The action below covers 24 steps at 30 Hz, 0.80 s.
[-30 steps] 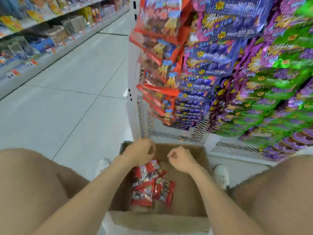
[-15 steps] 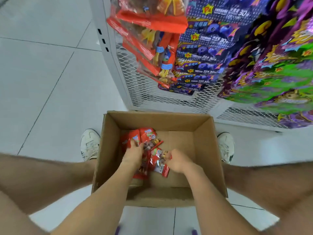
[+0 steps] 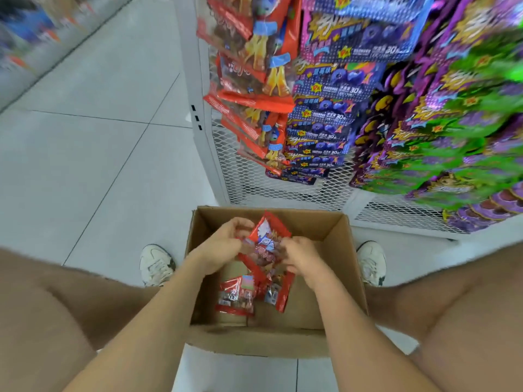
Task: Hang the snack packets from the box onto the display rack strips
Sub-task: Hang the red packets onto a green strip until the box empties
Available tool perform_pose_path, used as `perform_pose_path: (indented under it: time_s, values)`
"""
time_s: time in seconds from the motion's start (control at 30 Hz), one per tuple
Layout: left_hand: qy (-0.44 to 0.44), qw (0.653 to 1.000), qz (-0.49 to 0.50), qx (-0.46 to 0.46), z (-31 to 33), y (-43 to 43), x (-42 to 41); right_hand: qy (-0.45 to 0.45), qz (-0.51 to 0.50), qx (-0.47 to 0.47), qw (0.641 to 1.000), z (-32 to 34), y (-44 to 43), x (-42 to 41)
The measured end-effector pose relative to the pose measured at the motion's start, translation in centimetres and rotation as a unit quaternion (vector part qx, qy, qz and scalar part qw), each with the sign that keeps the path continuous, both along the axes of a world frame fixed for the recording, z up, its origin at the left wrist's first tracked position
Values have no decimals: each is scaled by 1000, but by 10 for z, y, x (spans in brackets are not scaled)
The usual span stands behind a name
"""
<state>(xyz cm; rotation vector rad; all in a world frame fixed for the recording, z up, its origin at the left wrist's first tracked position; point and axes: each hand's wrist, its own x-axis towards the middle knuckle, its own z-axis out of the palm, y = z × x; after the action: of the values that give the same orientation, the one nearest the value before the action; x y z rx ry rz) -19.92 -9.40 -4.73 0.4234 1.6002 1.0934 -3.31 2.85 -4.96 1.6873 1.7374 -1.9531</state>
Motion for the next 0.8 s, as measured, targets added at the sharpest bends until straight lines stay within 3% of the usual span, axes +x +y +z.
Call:
perform_pose_path:
  time_s: [0.07, 0.17, 0.33, 0.47, 0.57, 0.7, 0.8]
  values:
    - [-67, 996, -31, 47, 29, -1, -6, 71, -73, -109, 989, 28, 3, 0]
    - [-61, 995, -44, 71, 70, -4, -13, 181, -109, -97, 972, 67, 7, 0]
    - [76, 988, -50, 125, 145, -5, -12, 248, -44, 135, 958, 135, 0, -12]
    - [163, 963, 10, 215, 213, -2, -9, 339, -77, 255, 902, 203, -10, -19]
    - [201, 946, 11, 255, 263, 3, -8, 346, -90, 407, 841, 250, -12, -20]
    - [326, 888, 80, 315, 334, 27, -12, 288, -44, 568, 770, 324, 6, -16]
    - [432, 821, 164, 335, 391, 50, -18, 288, -33, 573, 767, 368, 26, -15]
